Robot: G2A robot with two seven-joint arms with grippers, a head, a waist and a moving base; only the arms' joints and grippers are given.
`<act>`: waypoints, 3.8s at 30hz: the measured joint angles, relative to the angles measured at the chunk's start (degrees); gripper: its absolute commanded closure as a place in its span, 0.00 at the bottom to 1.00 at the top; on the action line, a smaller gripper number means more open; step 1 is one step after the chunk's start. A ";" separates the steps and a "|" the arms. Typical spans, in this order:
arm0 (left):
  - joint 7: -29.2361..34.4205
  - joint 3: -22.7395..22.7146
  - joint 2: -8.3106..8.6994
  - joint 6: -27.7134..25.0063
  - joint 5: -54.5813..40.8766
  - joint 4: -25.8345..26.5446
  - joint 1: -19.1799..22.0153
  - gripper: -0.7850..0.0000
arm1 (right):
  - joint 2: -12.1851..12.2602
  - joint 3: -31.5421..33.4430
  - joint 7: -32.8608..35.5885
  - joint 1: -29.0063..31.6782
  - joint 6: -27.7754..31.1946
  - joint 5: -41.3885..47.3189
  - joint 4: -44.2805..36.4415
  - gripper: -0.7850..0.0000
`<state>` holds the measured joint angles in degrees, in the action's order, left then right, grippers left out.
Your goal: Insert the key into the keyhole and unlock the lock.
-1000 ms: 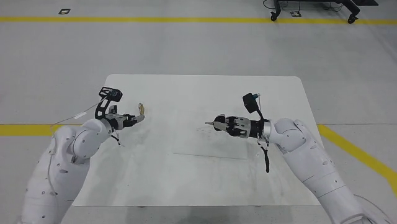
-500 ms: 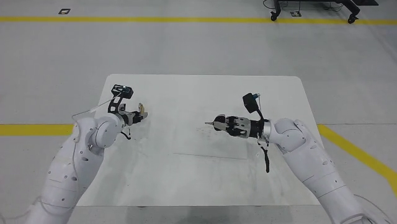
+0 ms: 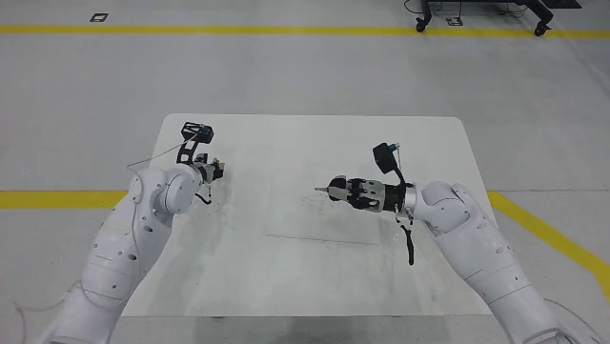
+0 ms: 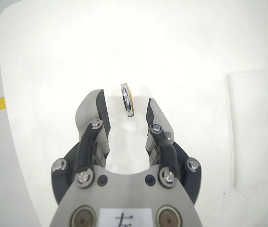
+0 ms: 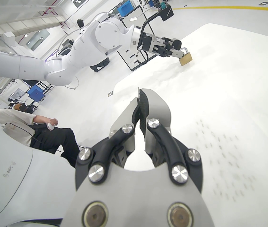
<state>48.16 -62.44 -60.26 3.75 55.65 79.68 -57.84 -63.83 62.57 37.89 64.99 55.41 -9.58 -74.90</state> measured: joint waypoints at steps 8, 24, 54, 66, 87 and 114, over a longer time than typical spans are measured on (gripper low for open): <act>0.00 1.05 -0.60 1.56 2.29 -0.49 0.35 0.85 | 0.00 0.00 0.00 0.00 0.00 0.00 0.00 1.00; -1.38 -0.74 -1.01 -0.93 1.22 0.58 -1.19 1.00 | 0.00 0.00 0.00 0.00 0.00 0.00 0.00 1.00; -5.84 -8.52 -0.79 -24.46 -22.50 4.46 -8.46 1.00 | 0.00 0.00 0.00 0.00 0.00 0.00 0.00 1.00; 6.65 -11.71 0.85 -50.53 -59.03 4.78 -12.56 1.00 | 0.00 0.00 0.00 0.00 0.00 0.00 0.00 1.00; 17.62 -0.03 -2.41 -40.67 -96.03 -10.06 -4.86 1.00 | -0.61 -4.91 -3.53 0.28 2.59 10.97 -6.82 1.00; 28.00 0.22 -3.26 -31.92 -102.03 -8.53 -3.75 1.00 | -4.20 -10.23 -8.04 -6.77 2.58 12.61 -1.58 1.00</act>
<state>76.16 -62.22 -63.51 -28.16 -46.38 71.14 -61.60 -68.03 52.34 29.86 58.23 57.99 3.03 -76.48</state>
